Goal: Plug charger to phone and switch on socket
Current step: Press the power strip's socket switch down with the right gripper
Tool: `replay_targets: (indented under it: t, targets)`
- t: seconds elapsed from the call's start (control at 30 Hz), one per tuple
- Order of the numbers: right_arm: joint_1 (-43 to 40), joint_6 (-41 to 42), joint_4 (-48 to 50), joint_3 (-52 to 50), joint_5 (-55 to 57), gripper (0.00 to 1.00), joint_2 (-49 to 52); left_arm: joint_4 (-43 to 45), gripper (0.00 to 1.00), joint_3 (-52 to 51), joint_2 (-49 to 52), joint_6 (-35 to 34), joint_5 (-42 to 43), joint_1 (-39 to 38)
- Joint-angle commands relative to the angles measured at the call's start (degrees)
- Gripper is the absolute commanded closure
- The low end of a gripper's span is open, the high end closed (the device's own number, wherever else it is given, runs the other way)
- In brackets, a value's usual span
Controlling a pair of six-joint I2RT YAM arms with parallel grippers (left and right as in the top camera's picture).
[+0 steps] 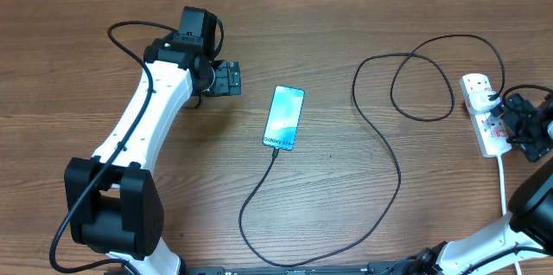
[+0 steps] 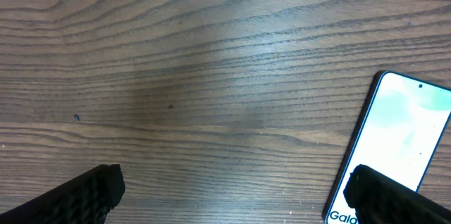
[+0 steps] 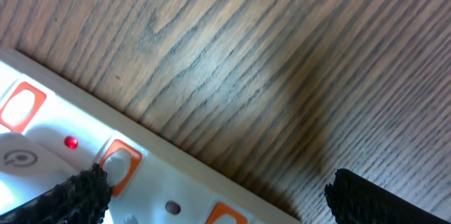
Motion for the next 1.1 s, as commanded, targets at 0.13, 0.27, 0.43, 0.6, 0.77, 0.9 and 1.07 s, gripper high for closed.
replay_targets:
  t: [0.13,0.27,0.43,0.6,0.77,0.9,1.07]
  targets:
    - [1.46,-1.53,-2.97,-1.44,2.38,0.0,1.25,0.11,0.0,0.39,0.24,1.09,-0.94,0.02]
    - [1.11,2.51,-9.44,3.54,8.11,0.0,-0.85,0.11,0.0,0.39,0.24,1.09,-0.94,0.02]
    - [1.11,4.55,-20.59,12.61,7.96,0.0,-5.03,0.11,0.0,0.39,0.24,1.09,-0.94,0.02]
    - [1.25,4.52,-25.64,14.05,0.74,0.0,-6.64,0.11,0.01,0.39,0.24,1.09,-0.94,0.02]
    - [1.29,4.52,-26.12,13.94,-0.81,0.0,-6.64,0.11,0.0,0.39,0.24,1.09,-0.94,0.02]
    - [1.29,4.52,-25.27,13.94,-0.81,0.0,-6.64,0.11,0.0,0.39,0.24,1.09,-0.94,0.02]
    - [1.29,4.52,-25.05,13.94,-0.81,0.0,-6.64,0.11,0.0,0.39,0.24,1.09,-0.94,0.02]
